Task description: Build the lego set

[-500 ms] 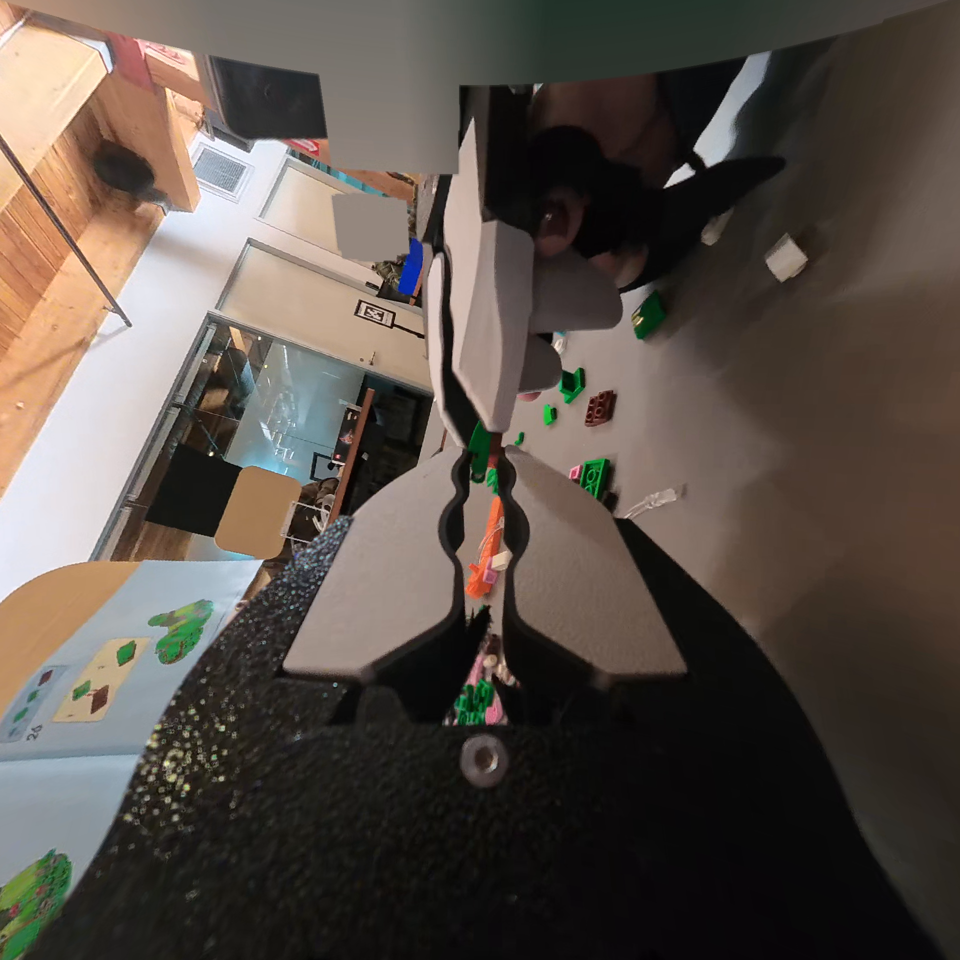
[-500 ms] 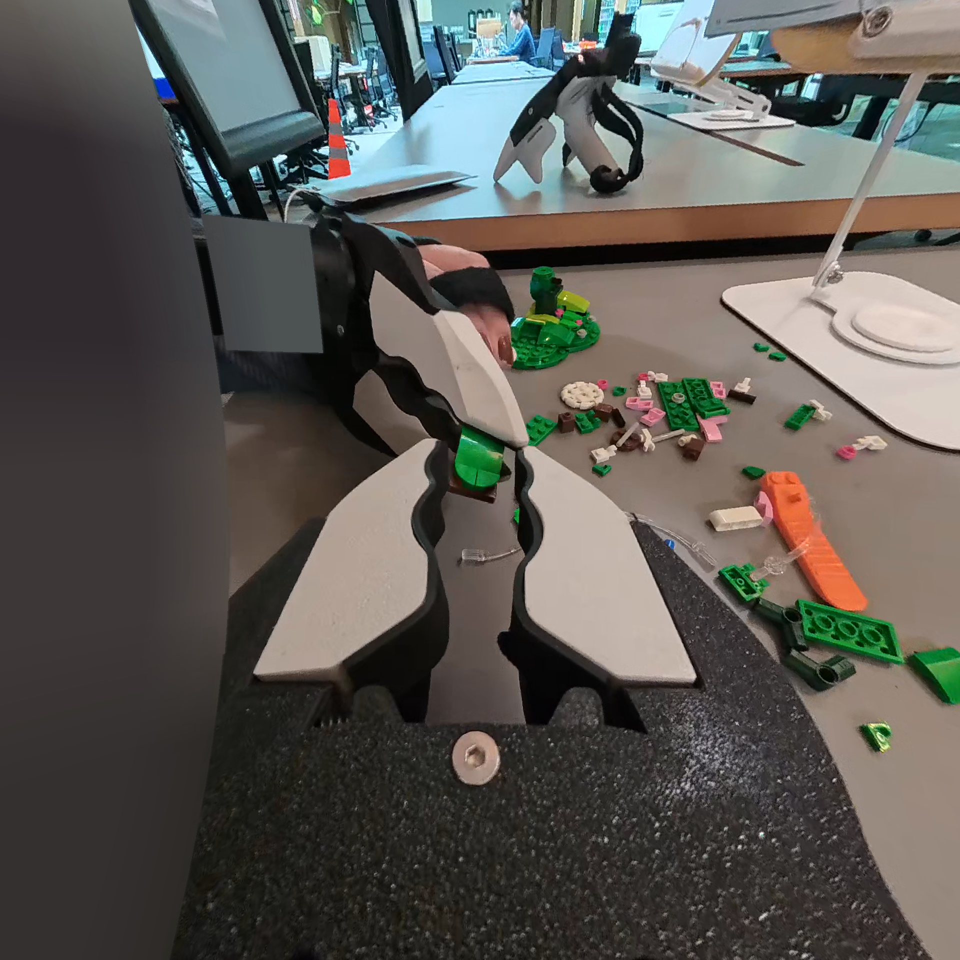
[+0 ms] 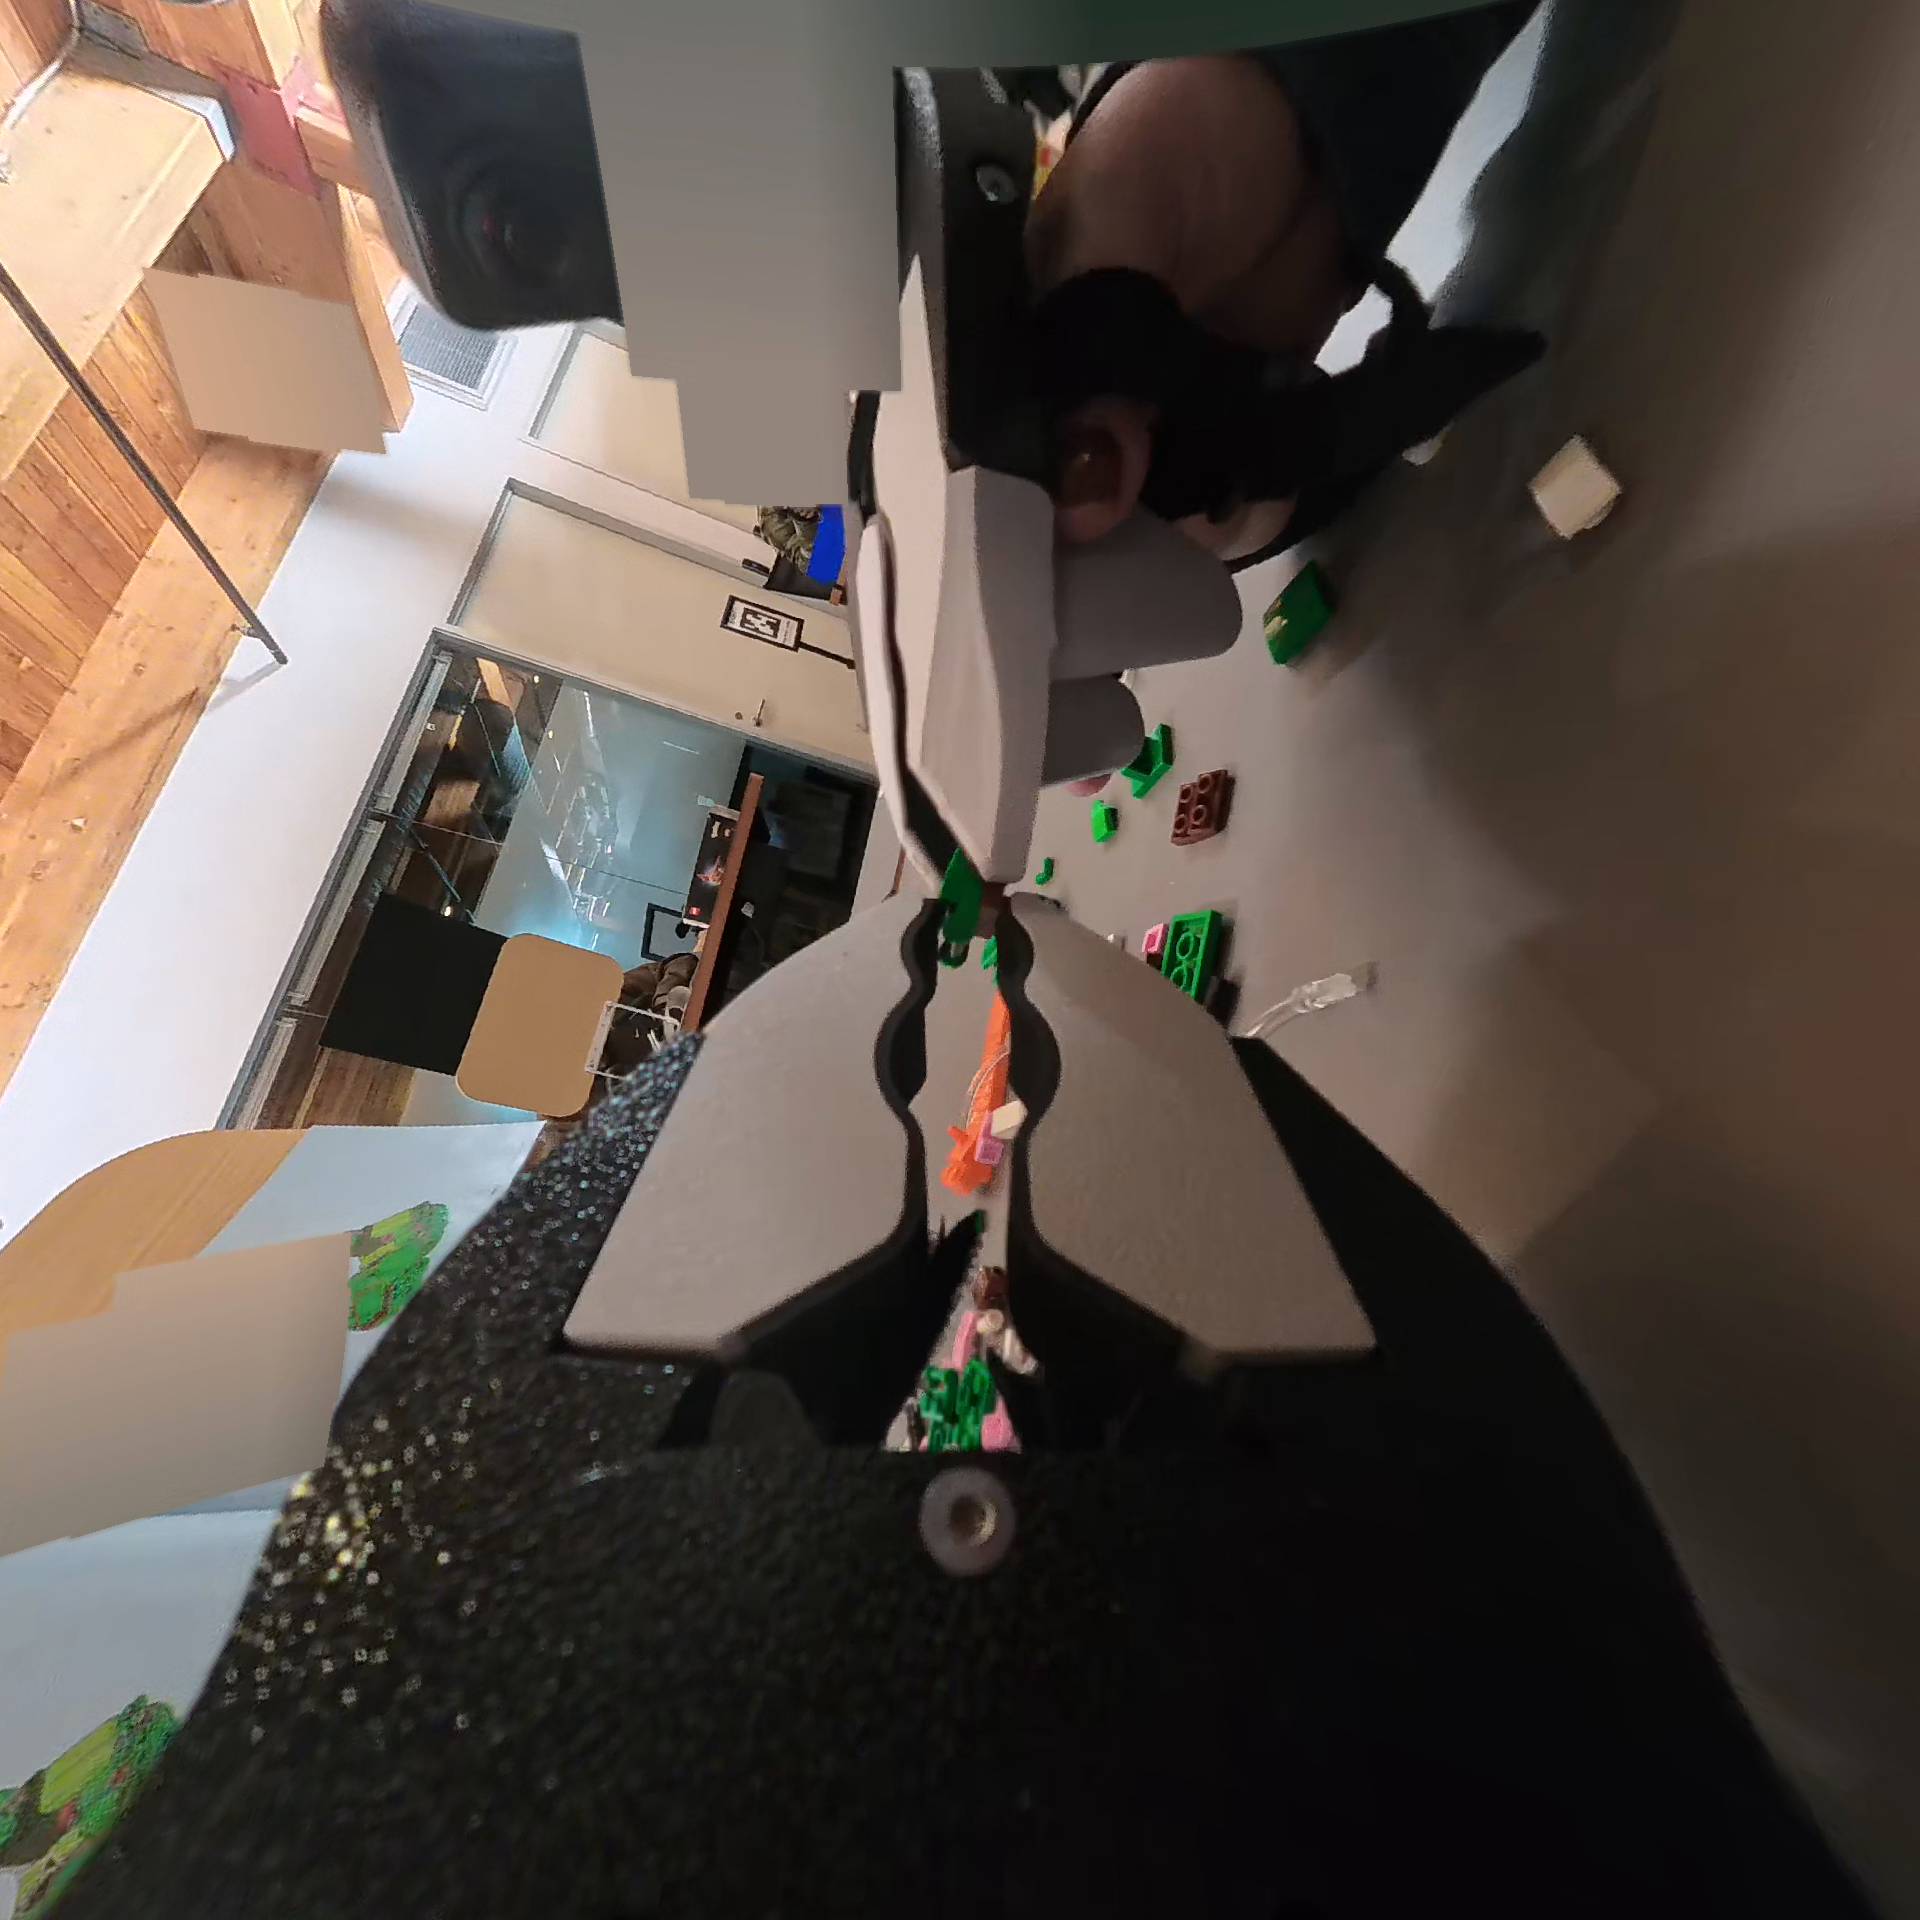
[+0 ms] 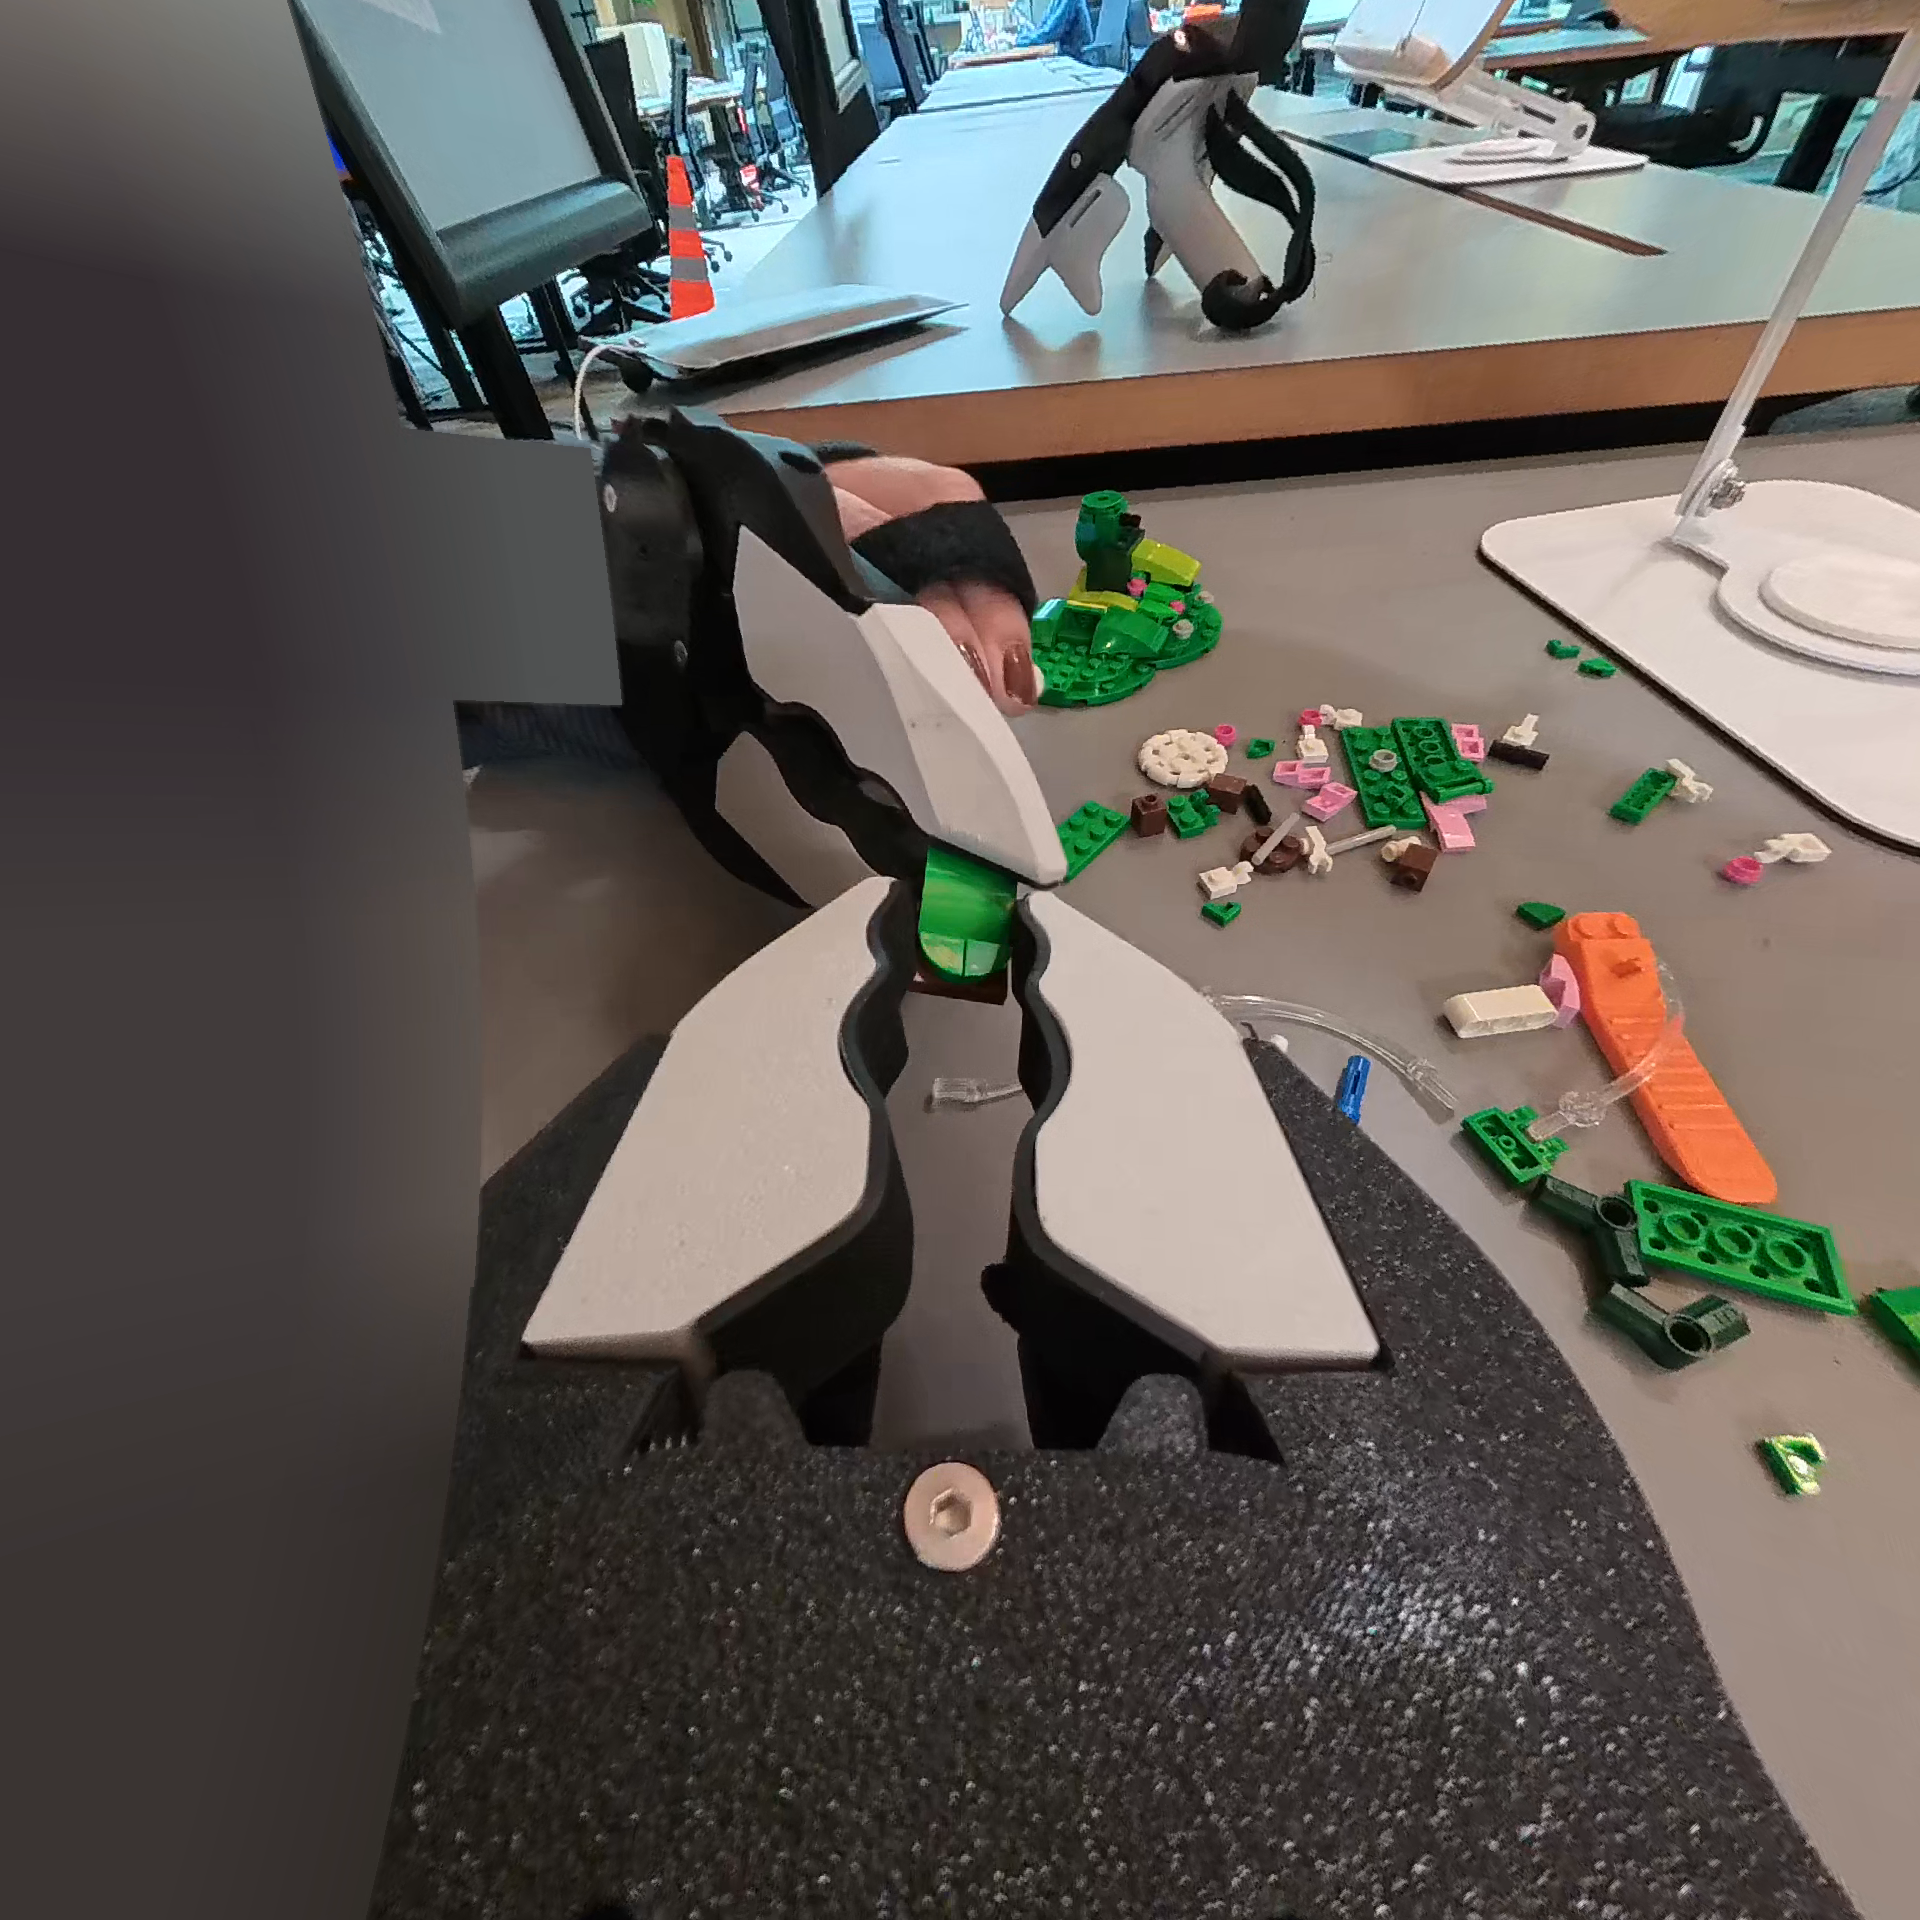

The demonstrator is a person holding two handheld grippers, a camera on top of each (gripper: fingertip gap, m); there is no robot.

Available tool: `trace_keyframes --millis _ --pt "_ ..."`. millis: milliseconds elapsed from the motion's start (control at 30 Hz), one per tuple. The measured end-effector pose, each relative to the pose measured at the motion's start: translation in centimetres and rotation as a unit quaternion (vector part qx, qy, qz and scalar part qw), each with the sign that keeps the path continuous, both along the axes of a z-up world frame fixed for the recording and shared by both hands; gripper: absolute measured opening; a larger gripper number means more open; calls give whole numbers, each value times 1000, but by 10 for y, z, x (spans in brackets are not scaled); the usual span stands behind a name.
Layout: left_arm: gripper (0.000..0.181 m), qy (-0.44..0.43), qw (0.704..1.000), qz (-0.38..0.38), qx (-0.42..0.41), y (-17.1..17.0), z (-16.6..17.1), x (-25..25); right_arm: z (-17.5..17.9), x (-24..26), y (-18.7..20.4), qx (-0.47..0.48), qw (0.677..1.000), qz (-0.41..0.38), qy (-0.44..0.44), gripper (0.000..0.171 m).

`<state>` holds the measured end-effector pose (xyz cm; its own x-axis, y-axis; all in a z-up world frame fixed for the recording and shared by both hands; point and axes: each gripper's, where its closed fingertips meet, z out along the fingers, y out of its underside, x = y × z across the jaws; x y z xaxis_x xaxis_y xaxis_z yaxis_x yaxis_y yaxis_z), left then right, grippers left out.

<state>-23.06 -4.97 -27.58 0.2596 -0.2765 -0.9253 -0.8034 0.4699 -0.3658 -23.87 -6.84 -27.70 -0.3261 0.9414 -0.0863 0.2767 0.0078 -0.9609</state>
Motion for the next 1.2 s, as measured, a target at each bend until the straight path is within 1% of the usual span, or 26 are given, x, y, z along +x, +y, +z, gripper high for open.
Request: trace_keyframes --millis 133,267,333,467,533,600,700,800,867,1200 --pt "12 -27 1000 -4 0 0 3 1 3 1 3 15 1000 -5 12 17" --pt "27 -75 997 -9 -8 0 12 -4 13 4 21 55 996 -52 57 17" --pt "29 -106 994 -3 -10 1 19 -10 20 7 30 97 988 -82 88 16" --pt "26 -165 986 16 -11 6 30 -26 29 12 43 187 962 -138 144 16" --pt "14 -202 978 54 -15 13 35 -40 27 12 42 219 953 -143 153 17" --pt "13 -242 966 92 -19 19 39 -56 25 11 41 240 948 -143 154 16" --pt "17 -302 946 119 -26 24 46 -76 26 12 41 241 947 -143 158 17" --pt "23 -342 931 130 -11 24 54 -90 27 13 44 225 950 -147 160 17" --pt "26 -343 930 135 5 23 57 -95 27 13 47 215 952 -151 159 17" --pt "28 -339 933 122 -10 25 52 -88 24 13 47 200 957 -146 151 17"
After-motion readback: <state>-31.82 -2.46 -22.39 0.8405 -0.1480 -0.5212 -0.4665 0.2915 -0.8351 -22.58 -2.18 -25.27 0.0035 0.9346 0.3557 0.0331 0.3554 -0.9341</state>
